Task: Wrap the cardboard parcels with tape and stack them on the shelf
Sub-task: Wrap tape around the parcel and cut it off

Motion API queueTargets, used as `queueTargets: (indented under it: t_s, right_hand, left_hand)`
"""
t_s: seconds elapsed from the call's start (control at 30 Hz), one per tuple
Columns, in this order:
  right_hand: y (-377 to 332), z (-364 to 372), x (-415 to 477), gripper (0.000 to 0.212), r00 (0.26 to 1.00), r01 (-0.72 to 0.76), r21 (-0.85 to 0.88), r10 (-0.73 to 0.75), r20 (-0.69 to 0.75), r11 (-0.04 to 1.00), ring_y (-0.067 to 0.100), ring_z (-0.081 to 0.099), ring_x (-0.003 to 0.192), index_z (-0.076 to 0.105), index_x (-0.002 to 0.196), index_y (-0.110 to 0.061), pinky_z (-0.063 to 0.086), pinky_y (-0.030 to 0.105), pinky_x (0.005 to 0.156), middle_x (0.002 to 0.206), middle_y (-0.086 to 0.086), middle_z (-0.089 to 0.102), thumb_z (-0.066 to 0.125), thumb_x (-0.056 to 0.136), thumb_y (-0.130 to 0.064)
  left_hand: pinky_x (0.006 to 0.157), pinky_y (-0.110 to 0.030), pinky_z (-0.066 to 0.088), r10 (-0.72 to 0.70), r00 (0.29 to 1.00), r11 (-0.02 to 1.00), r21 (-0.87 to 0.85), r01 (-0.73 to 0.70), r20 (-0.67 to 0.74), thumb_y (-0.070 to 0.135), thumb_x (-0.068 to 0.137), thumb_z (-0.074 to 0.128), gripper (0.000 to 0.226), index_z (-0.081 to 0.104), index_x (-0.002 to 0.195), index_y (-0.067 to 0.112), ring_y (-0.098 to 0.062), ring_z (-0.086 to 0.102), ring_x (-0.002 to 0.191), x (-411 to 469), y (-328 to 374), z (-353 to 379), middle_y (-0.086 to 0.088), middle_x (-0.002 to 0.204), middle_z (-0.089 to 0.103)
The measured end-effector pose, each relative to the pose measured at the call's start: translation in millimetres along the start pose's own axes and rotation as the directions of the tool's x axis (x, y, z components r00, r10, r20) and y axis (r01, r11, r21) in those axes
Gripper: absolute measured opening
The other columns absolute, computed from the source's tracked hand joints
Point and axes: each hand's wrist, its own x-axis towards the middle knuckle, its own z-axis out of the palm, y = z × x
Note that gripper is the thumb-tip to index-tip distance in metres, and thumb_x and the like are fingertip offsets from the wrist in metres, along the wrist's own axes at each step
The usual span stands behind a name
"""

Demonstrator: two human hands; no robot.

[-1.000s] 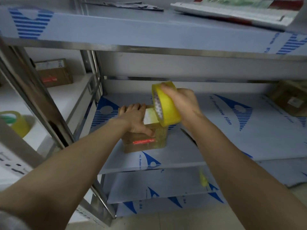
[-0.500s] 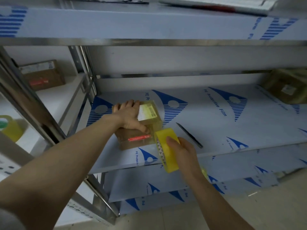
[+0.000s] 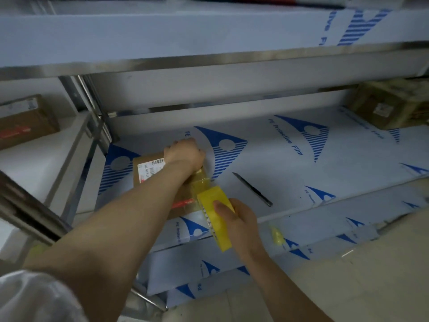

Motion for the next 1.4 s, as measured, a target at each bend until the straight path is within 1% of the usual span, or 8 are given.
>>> queueTargets:
  t_s: [0.37, 0.47, 0.63, 0.77, 0.93, 1.1, 1.3, 1.4]
  right_hand:
    - [1, 3, 6, 0.028, 1.000, 0.002, 0.034, -0.001, -0.022, 0.999, 0.011, 0.042, 0.052, 0.048, 0.057, -0.019, 0.036, 0.025, 0.053, 0.053, -0.004, 0.045, 0.059, 0.069, -0.041]
    - [-1, 3, 8, 0.029, 0.999, -0.011, 0.008, 0.011, -0.038, 1.000, 0.015, 0.044, 0.055, 0.047, 0.053, -0.021, 0.036, 0.030, 0.057, 0.054, -0.001, 0.046, 0.058, 0.068, -0.043]
    - [-3, 1, 9, 0.028, 1.000, -0.021, -0.004, 0.021, -0.017, 1.000, 0.019, 0.050, 0.062, 0.053, 0.060, -0.017, 0.040, 0.032, 0.062, 0.063, 0.005, 0.053, 0.058, 0.068, -0.044]
    - [-3, 4, 7, 0.030, 1.000, -0.009, 0.007, 0.009, -0.030, 1.000, 0.019, 0.046, 0.061, 0.047, 0.059, -0.016, 0.038, 0.032, 0.061, 0.063, 0.008, 0.048, 0.057, 0.069, -0.042]
    - [-1, 3, 5, 0.029, 1.000, -0.003, 0.001, 0.003, -0.026, 1.000, 0.017, 0.048, 0.060, 0.052, 0.060, -0.019, 0.039, 0.031, 0.060, 0.061, 0.002, 0.050, 0.060, 0.072, -0.043]
    - [3, 4, 6, 0.038, 1.000, 0.017, -0.027, -0.018, -0.023, 1.000, 0.008, 0.039, 0.050, 0.049, 0.046, -0.032, 0.035, 0.027, 0.055, 0.047, -0.012, 0.041, 0.062, 0.082, -0.035]
    - [-1, 7, 7, 0.028, 0.999, -0.015, -0.016, 0.014, -0.038, 1.000, 0.011, 0.042, 0.052, 0.047, 0.045, -0.029, 0.036, 0.028, 0.055, 0.048, -0.010, 0.042, 0.057, 0.068, -0.041]
    - [-2, 6, 8, 0.027, 0.999, -0.033, 0.001, 0.033, -0.038, 0.999, 0.012, 0.045, 0.054, 0.048, 0.047, -0.027, 0.038, 0.027, 0.056, 0.051, -0.007, 0.046, 0.056, 0.068, -0.040]
  left_hand:
    - [0.077, -0.036, 0.033, 0.071, 0.989, 0.997, 0.048, -0.065, -0.128, 0.049, 0.099, 0.028, 0.048, 0.061, 0.090, 0.016, -0.026, 0.054, 0.085, -2, 4, 9, -0.010, 0.098, 0.064]
    - [0.105, -0.041, 0.029, 0.139, 0.982, 0.988, 0.093, -0.127, -0.132, 0.064, 0.094, 0.019, 0.074, 0.066, 0.097, 0.007, -0.027, 0.057, 0.104, -11, 10, 4, -0.013, 0.112, 0.064]
    - [0.111, -0.059, -0.006, 0.161, 0.940, 0.977, 0.085, -0.194, 0.300, 0.068, 0.082, 0.042, 0.084, 0.020, 0.150, 0.024, -0.029, -0.008, 0.146, -21, 7, -1, -0.012, 0.159, -0.005]
    - [0.111, -0.059, 0.003, 0.185, 0.972, 0.970, 0.131, -0.204, 0.142, 0.030, 0.086, 0.042, 0.051, 0.047, 0.136, 0.024, -0.033, 0.007, 0.142, -28, 12, 4, -0.014, 0.156, 0.010]
    - [0.108, -0.051, 0.020, 0.114, 0.973, 0.993, -0.016, -0.113, 0.199, 0.063, 0.087, 0.042, 0.077, 0.016, 0.150, 0.028, -0.030, 0.026, 0.139, -12, 0, -3, -0.010, 0.153, 0.027]
    - [0.078, -0.034, 0.031, 0.066, 0.998, 0.998, 0.014, -0.066, 0.007, 0.035, 0.092, 0.040, 0.031, 0.053, 0.108, 0.012, -0.028, 0.055, 0.096, 0, -3, 1, -0.013, 0.111, 0.062]
    - [0.081, -0.035, 0.035, 0.241, 0.916, 0.960, 0.219, -0.176, -0.320, 0.034, 0.100, 0.032, 0.046, 0.068, 0.098, 0.006, -0.032, 0.056, 0.098, -18, 0, 8, -0.015, 0.103, 0.064]
    - [0.087, -0.037, 0.038, 0.221, 0.960, 0.970, 0.139, -0.199, -0.173, 0.065, 0.093, 0.019, 0.078, 0.059, 0.121, 0.004, -0.032, 0.051, 0.115, -28, 3, 8, -0.020, 0.121, 0.058]
